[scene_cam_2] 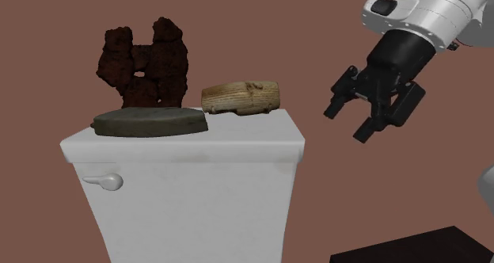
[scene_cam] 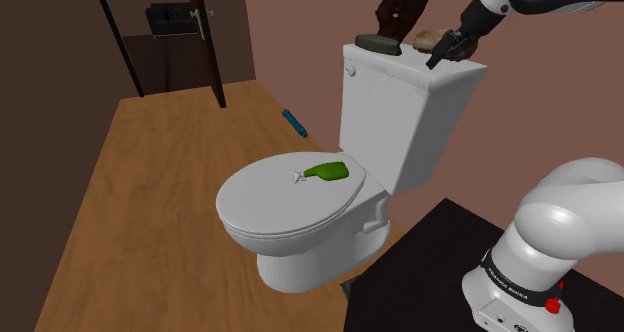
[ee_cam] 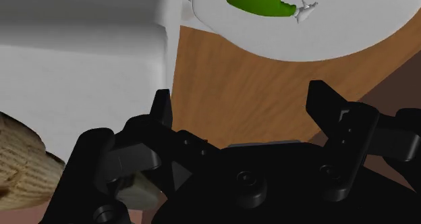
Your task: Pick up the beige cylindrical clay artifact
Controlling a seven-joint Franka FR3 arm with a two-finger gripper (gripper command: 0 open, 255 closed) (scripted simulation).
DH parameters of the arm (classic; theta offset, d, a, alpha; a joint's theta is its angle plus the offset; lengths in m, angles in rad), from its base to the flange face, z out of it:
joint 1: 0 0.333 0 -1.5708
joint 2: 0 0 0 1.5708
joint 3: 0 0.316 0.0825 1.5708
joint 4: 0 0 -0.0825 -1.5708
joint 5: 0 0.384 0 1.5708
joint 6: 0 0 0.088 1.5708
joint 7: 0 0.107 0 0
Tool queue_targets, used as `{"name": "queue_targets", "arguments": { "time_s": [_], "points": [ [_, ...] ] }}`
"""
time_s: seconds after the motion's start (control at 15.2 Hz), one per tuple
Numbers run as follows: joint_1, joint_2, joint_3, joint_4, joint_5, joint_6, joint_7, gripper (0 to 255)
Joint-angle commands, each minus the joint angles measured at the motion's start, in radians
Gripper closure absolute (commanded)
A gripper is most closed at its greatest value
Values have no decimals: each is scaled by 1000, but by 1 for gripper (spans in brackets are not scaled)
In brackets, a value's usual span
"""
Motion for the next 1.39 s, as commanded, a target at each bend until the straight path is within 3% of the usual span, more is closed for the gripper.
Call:
{"name": "queue_targets", "arguments": {
  "time_s": [0.0,0.26,0.53,0.79,1.12,1.32],
  "points": [
    [-7,-6,-60,-21,-21,93,-51,0],
    [4,8,-184,-30,-43,265,-150,0],
    [53,29,-324,-14,-48,429,-257,0],
    [146,41,-479,25,-38,574,-373,0],
    [315,9,-677,108,-26,716,-520,0],
    [333,-1,-710,96,-32,747,-541,0]
  ]
}}
